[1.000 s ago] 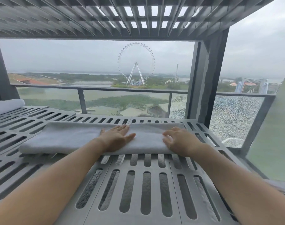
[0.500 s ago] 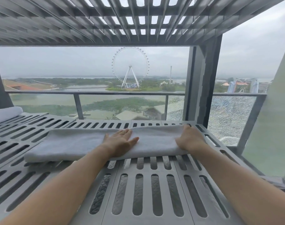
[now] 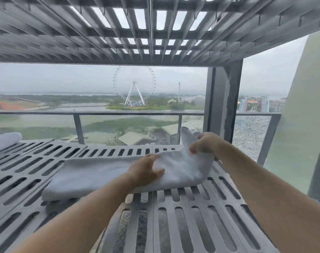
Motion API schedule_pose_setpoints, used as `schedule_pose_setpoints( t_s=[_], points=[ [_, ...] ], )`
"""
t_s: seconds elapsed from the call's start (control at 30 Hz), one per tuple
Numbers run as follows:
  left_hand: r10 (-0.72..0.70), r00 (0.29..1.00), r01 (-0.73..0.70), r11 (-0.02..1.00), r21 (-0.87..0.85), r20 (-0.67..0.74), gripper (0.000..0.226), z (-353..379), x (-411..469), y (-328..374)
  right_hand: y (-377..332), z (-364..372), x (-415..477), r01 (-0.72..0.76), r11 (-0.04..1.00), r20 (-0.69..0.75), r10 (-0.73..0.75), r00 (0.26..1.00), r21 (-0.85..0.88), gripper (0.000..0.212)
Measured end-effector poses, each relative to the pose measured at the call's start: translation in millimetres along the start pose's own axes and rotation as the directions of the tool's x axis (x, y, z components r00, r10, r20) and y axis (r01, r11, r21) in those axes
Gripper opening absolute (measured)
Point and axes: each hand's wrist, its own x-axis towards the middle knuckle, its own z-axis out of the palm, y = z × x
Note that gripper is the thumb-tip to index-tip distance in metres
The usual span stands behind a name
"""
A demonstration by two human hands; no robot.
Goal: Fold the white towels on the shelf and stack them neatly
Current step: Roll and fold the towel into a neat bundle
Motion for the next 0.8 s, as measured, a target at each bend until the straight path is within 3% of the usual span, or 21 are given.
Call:
schedule_pose_setpoints(
  t_s=[0.07,0.13,0.2,0.23,0.3,0.4,0.57,0.7,0.8],
  points=[
    [0.104,0.988,-0.114,0.990,-0.082,-0.111,0.056,-9.6,-4.0,-2.3,-21.8,9.0,-6.8,0.121,0.992,-0.076,-0.122,0.990,-0.024,0.044],
    [0.036,0.983,-0.107,0.907,-0.408,-0.178,0.040,-25.9,-9.6,-2.3,-46.2,23.5,-16.7,0.242,0.969,-0.194,-0.249,0.949,-0.058,0.042],
    [-0.074,0.997,0.033,0.559,-0.828,-0.010,0.044,-46.9,-13.8,-1.2,-70.0,41.8,-27.3,0.346,0.930,-0.284,-0.366,0.886,-0.120,0.045],
    [-0.068,0.993,0.115,0.395,-0.912,0.096,0.056,-56.6,-13.7,-4.5,-79.6,51.5,-31.8,0.397,0.905,-0.311,-0.425,0.850,-0.152,0.046],
    [-0.052,0.971,0.238,0.245,-0.940,0.232,0.074,-75.6,-15.0,-14.7,-93.4,68.9,-38.9,0.524,0.833,-0.305,-0.553,0.776,-0.177,0.049],
    [-0.096,0.932,0.363,0.216,-0.906,0.350,0.069,-94.6,-21.5,-31.0,-101.6,83.0,-45.5,0.674,0.739,-0.153,-0.667,0.729,-0.009,0.053],
    [-0.180,0.903,0.417,0.153,-0.896,0.389,0.024,-92.6,-26.9,-42.7,-94.2,85.5,-38.7,0.665,0.710,0.045,-0.690,0.722,0.231,0.076],
    [-0.273,0.916,0.349,0.185,-0.919,0.293,0.008,-89.9,-26.2,-38.4,-72.1,77.7,-29.6,0.654,0.751,0.122,-0.661,0.741,0.096,0.099],
    [-0.384,0.903,0.253,0.110,-0.961,0.194,0.009,-103.4,-25.0,-51.2,-52.1,82.1,-25.3,0.611,0.785,0.120,-0.600,0.791,-0.103,0.106]
  ],
)
